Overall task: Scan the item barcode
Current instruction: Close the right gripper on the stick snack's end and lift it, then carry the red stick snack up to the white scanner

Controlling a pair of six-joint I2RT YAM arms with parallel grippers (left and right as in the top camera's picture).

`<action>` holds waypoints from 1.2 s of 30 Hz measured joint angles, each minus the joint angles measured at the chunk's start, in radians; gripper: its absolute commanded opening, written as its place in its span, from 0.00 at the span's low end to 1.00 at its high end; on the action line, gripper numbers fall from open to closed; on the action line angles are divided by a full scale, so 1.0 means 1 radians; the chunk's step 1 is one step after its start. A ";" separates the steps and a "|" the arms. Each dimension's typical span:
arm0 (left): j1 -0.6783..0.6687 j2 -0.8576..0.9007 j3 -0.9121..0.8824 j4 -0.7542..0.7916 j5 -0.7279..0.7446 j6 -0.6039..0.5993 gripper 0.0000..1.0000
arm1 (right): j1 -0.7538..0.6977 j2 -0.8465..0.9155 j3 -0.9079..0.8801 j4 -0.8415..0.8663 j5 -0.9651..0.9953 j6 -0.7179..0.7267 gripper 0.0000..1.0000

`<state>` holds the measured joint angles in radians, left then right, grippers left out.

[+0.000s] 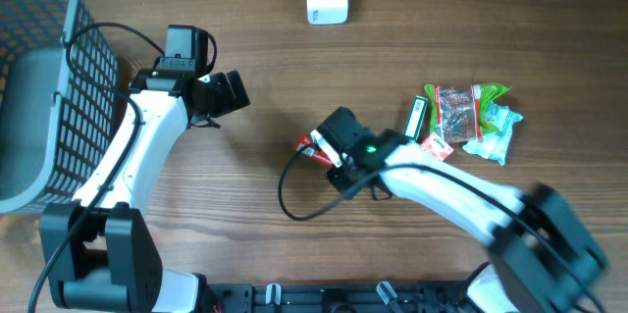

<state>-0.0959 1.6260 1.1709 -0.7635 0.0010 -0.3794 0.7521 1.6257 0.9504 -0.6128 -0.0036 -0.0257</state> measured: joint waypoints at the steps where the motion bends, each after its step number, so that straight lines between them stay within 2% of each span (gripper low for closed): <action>1: 0.000 0.000 0.000 0.000 0.000 0.000 1.00 | 0.000 -0.057 0.000 -0.010 -0.003 -0.002 0.04; 4: 0.000 0.000 0.000 0.000 0.000 0.000 1.00 | 0.000 -0.220 0.000 -0.069 -0.025 -0.022 0.04; 8: 0.000 0.000 0.000 0.000 0.000 0.000 1.00 | 0.000 -0.349 0.000 -0.158 -0.066 -0.041 0.04; 15: 0.000 0.000 0.000 0.000 0.000 0.000 1.00 | 0.000 -0.526 0.000 -0.188 -0.186 -0.060 0.04; 28: 0.000 0.000 0.000 0.000 0.000 0.000 1.00 | 0.000 -0.546 0.101 -0.286 -0.311 -0.066 0.04; 36: 0.000 0.000 0.000 0.000 0.000 0.000 1.00 | 0.000 -0.546 0.101 -0.282 -0.261 0.031 0.04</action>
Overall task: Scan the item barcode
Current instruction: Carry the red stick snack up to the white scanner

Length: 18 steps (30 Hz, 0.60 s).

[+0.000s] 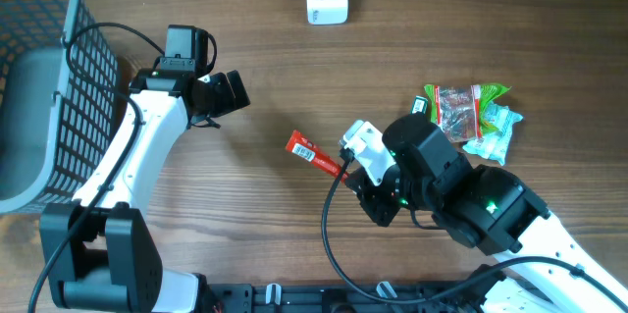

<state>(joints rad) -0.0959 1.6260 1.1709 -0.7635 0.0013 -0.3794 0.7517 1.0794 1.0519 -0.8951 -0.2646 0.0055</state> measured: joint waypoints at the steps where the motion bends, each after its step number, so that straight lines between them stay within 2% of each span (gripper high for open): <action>1: 0.000 0.000 0.000 0.000 0.000 0.000 1.00 | 0.000 0.000 0.000 0.001 0.000 0.006 0.04; 5: 0.000 0.000 0.000 0.000 0.000 0.000 1.00 | -0.003 0.000 0.002 -0.001 -0.043 0.035 0.04; 9: 0.000 0.000 0.000 0.000 0.000 0.000 1.00 | -0.076 0.056 0.092 -0.082 -0.186 0.043 0.04; 13: 0.000 0.000 0.000 0.000 0.000 0.000 1.00 | -0.195 0.237 0.316 -0.230 -0.286 0.015 0.05; 18: 0.000 0.000 0.000 0.000 0.000 0.000 1.00 | -0.215 0.487 0.660 -0.444 -0.323 -0.043 0.04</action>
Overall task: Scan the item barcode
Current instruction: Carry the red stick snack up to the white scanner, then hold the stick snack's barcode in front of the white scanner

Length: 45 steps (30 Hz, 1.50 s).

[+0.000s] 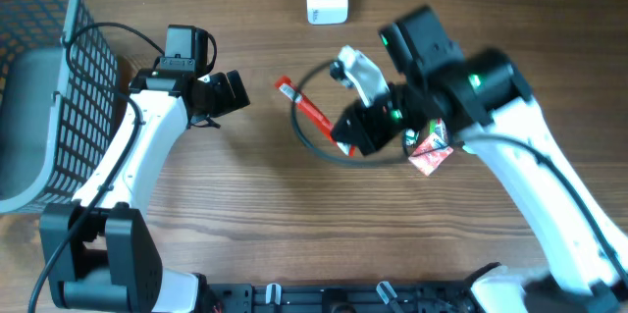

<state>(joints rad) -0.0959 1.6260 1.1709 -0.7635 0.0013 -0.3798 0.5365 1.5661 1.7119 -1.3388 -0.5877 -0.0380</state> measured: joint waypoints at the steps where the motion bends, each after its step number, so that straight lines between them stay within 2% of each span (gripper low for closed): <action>1: 0.000 0.000 0.000 0.000 0.000 0.000 1.00 | 0.000 0.046 0.074 -0.031 -0.003 -0.008 0.04; 6: 0.000 0.000 0.000 0.000 0.000 0.000 1.00 | -0.019 0.246 0.395 -0.121 -0.022 -0.017 0.04; 10: 0.000 0.000 0.000 0.000 0.000 0.000 1.00 | -0.055 0.350 0.463 -0.058 -0.100 -0.019 0.04; 15: 0.000 0.000 0.000 0.000 0.000 0.000 1.00 | -0.121 0.529 0.464 0.191 -0.262 -0.019 0.04; 19: 0.000 0.000 0.000 -0.001 0.000 0.000 1.00 | -0.169 0.623 0.464 0.412 -0.413 0.060 0.04; 27: 0.000 0.000 0.000 0.000 0.000 0.000 1.00 | -0.235 0.800 0.463 0.784 -0.605 0.377 0.04; 32: 0.000 0.000 0.000 0.000 0.000 0.000 1.00 | -0.279 0.890 0.462 1.029 -0.665 0.627 0.04; 36: 0.000 0.000 0.000 0.000 0.000 0.000 1.00 | -0.324 0.971 0.463 1.251 -0.719 0.887 0.04; 40: 0.000 0.000 0.000 0.000 0.000 0.000 1.00 | -0.340 1.061 0.463 1.300 -0.720 1.099 0.04; 45: 0.000 0.000 0.000 0.000 0.000 0.000 1.00 | -0.354 1.129 0.463 1.301 -0.717 1.199 0.04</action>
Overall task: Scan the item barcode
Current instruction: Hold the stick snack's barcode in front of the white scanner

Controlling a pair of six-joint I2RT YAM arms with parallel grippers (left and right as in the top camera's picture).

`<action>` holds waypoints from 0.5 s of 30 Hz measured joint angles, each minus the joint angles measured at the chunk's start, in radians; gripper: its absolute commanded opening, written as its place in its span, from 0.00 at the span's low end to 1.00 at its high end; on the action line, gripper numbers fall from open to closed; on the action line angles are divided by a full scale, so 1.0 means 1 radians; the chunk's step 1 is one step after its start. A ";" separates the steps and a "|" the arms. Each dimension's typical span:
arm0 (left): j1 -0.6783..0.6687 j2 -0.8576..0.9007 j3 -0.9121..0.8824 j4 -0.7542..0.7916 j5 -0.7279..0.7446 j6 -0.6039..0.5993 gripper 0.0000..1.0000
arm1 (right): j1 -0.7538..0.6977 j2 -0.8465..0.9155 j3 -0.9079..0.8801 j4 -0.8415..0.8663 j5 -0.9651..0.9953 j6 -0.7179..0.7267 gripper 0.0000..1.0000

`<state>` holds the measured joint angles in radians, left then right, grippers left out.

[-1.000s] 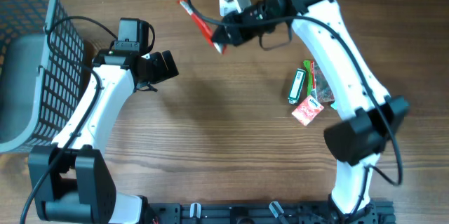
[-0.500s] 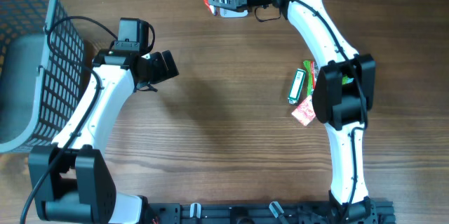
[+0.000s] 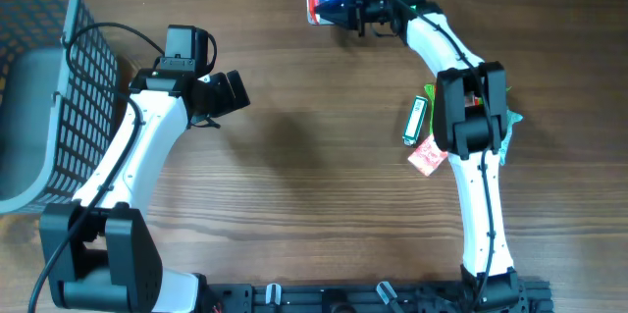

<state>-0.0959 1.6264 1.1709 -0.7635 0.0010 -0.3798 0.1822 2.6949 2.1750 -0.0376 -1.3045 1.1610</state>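
The white barcode scanner stands at the table's far edge. My right gripper [image 3: 341, 6] is stretched out to it, shut on the thin red packet. The packet stands against the scanner's left side, and a blue glow shows on the scanner's front. The gripper's fingers are partly hidden by the arm and its cable. My left gripper [image 3: 234, 91] hovers over the left middle of the table with nothing in it. Whether its jaws are open is not clear from above.
A grey mesh basket [image 3: 39, 78] fills the left edge. Right of centre lie a dark green bar [image 3: 416, 120], a small red packet [image 3: 427, 159] and a pile of wrapped snacks [image 3: 496, 122], partly under the right arm.
My right gripper has moved with the red packet from the table's middle to the far edge. The packet now stands at the scanner. The left arm has not moved.
My right gripper was low over the red packet at the table's centre. Then the packet was in its grip just left of there. Later it was held higher and farther back, and now it is at the scanner. The left arm stayed still throughout.
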 measured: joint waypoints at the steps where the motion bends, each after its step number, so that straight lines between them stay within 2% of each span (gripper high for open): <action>1: 0.000 0.000 0.000 0.000 0.000 0.000 1.00 | -0.006 0.000 0.000 0.001 0.000 0.011 0.04; 15: 0.000 0.000 0.000 0.000 0.000 0.000 1.00 | -0.048 0.000 0.000 -0.082 0.071 0.082 0.04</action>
<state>-0.0959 1.6264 1.1709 -0.7635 0.0010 -0.3794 0.1345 2.6953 2.1750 -0.1192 -1.2339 1.2427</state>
